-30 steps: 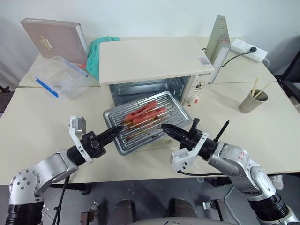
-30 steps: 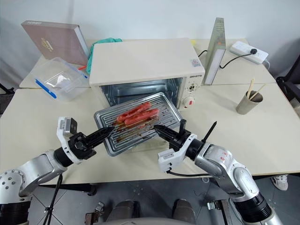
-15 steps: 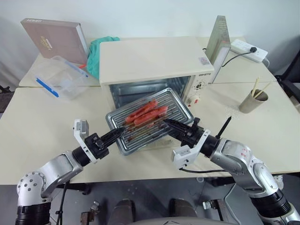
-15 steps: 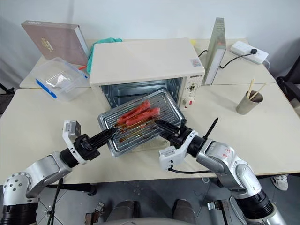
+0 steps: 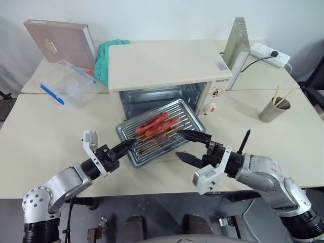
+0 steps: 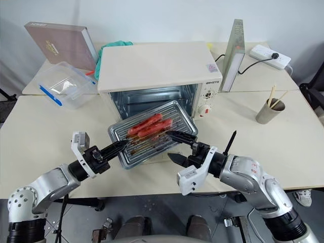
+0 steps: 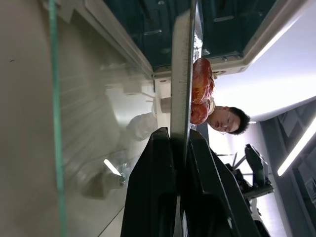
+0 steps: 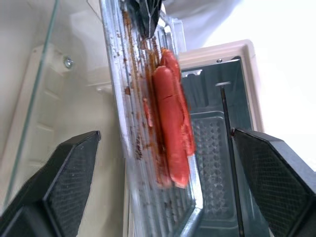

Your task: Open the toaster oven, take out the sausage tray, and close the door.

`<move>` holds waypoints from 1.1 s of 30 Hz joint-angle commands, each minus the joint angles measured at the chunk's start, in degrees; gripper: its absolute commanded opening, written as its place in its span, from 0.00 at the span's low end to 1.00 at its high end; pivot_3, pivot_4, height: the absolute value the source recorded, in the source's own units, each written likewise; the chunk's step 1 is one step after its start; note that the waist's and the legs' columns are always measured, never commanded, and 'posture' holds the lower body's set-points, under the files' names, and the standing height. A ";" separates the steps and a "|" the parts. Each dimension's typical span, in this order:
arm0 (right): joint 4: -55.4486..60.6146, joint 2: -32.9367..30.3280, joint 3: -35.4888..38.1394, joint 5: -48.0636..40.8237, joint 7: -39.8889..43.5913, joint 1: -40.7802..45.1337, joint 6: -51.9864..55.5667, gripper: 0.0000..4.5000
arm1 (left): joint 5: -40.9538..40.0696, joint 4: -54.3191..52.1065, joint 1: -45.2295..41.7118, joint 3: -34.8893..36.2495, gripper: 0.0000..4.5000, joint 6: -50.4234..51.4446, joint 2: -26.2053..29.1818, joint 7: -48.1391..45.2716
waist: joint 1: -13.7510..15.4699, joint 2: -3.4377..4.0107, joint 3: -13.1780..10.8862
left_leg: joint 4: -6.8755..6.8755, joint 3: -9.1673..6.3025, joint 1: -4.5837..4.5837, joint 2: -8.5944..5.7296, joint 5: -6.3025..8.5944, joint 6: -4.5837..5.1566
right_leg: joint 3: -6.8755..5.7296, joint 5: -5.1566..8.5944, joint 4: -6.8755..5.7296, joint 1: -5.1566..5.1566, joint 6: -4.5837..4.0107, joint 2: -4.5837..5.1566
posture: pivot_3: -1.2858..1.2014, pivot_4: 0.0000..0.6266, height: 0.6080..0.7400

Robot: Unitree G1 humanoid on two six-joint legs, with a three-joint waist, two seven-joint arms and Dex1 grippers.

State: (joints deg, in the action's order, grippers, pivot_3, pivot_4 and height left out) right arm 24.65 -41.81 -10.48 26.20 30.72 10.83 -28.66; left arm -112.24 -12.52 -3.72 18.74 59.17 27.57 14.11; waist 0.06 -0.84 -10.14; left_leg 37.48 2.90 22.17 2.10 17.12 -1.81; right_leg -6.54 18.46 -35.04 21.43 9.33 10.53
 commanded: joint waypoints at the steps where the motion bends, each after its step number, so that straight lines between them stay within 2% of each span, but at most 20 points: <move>1: -0.64 -2.95 1.91 -9.38 2.79 -0.20 -3.42 1.00 | -0.76 -2.17 1.32 2.67 0.00 1.08 0.12 -0.14 | -0.01 0.00 0.00 | 0.00 0.00 0.00 0.00 0.00 0.00 | 0.00 0.00 0.01 0.00 0.00 0.00 | 0.52 0.24 1.00; 4: -4.70 -6.33 -0.59 -21.04 9.71 0.33 -5.85 1.00 | -0.76 -3.52 4.53 4.13 0.00 2.39 2.60 -2.17 | -0.12 0.00 0.00 | -0.01 -0.01 -0.02 0.00 0.00 0.00 | 0.00 0.00 0.02 -0.03 0.00 0.00 | 0.52 0.24 1.00; 6: -7.90 -8.12 -1.49 -23.59 13.27 1.92 -7.79 1.00 | -0.76 -4.40 7.45 5.37 0.00 3.33 4.49 -4.74 | -0.31 -0.01 -0.01 | -0.05 0.00 -0.03 0.01 0.00 0.01 | 0.00 0.00 0.04 -0.03 0.00 -0.01 | 0.52 0.24 1.00; 12: -16.95 -9.46 -0.62 -34.78 24.00 6.21 5.77 1.00 | -0.76 -6.53 17.89 11.99 0.00 4.23 10.09 -14.27 | -0.13 0.00 -0.02 | 0.01 0.00 -0.03 0.01 0.01 0.02 | 0.00 0.00 0.06 -0.04 -0.02 -0.01 | 0.52 0.24 1.00; 14: -19.16 -9.28 -0.02 -35.48 25.61 7.16 6.91 1.00 | -0.76 -6.99 20.21 12.99 0.00 4.04 11.01 -16.89 | 0.03 0.00 -0.02 | 0.03 0.02 -0.02 0.01 0.04 0.07 | 0.00 0.00 0.09 -0.04 -0.02 0.00 | 0.52 0.24 1.00; 17: -28.00 -8.85 0.44 -36.92 30.43 9.56 5.28 1.00 | -0.76 -7.98 26.03 17.23 0.00 2.46 10.49 -18.64 | 0.07 0.02 -0.03 | 0.04 0.02 -0.01 0.01 0.05 0.08 | 0.00 0.01 0.11 -0.04 -0.04 0.00 | 0.52 0.24 1.00; 20: -35.72 -7.72 0.65 -35.45 31.77 13.06 3.73 1.00 | -0.76 -10.23 30.84 20.03 0.00 0.32 8.95 -19.73 | -0.17 0.04 -0.04 | 0.04 0.05 -0.01 0.02 0.05 0.08 | 0.00 0.01 0.15 -0.04 -0.04 0.00 | 0.52 0.24 1.00; 23: -43.50 -7.19 -0.10 -35.08 35.69 16.08 2.82 1.00 | -0.76 -11.92 39.42 22.60 0.00 -0.67 7.26 -21.31 | -0.41 0.04 -0.04 | 0.00 0.07 0.00 0.03 0.06 0.06 | 0.01 0.02 0.28 0.00 -0.06 -0.01 | 0.52 0.24 1.00; 31: -62.89 -2.01 -0.81 -28.50 35.09 26.14 -4.48 1.00 | -0.76 -11.58 44.18 31.62 0.00 -5.54 0.80 -20.79 | -0.49 0.07 -0.06 | 0.21 0.14 -0.01 0.05 0.11 0.08 | 0.08 0.00 0.36 -0.01 -0.13 -0.01 | 0.52 0.24 1.00; 33: -65.53 -1.41 -0.95 -27.77 35.74 27.59 -5.06 0.91 | -0.76 -12.35 43.77 33.61 0.00 -7.20 -1.00 -19.83 | -0.40 0.07 -0.06 | 0.25 0.13 0.00 0.06 0.14 0.09 | 0.07 0.00 0.35 -0.03 -0.13 -0.01 | 0.52 0.24 1.00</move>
State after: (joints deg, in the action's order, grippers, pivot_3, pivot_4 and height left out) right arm -38.57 -43.27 -11.51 -2.94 66.67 37.97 -33.04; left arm -112.16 -22.52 39.07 49.12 53.74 27.40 -5.74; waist -0.33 -0.77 -10.20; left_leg 37.75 3.03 22.17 2.16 17.26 -1.73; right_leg -6.47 18.46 -34.70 21.39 9.20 10.52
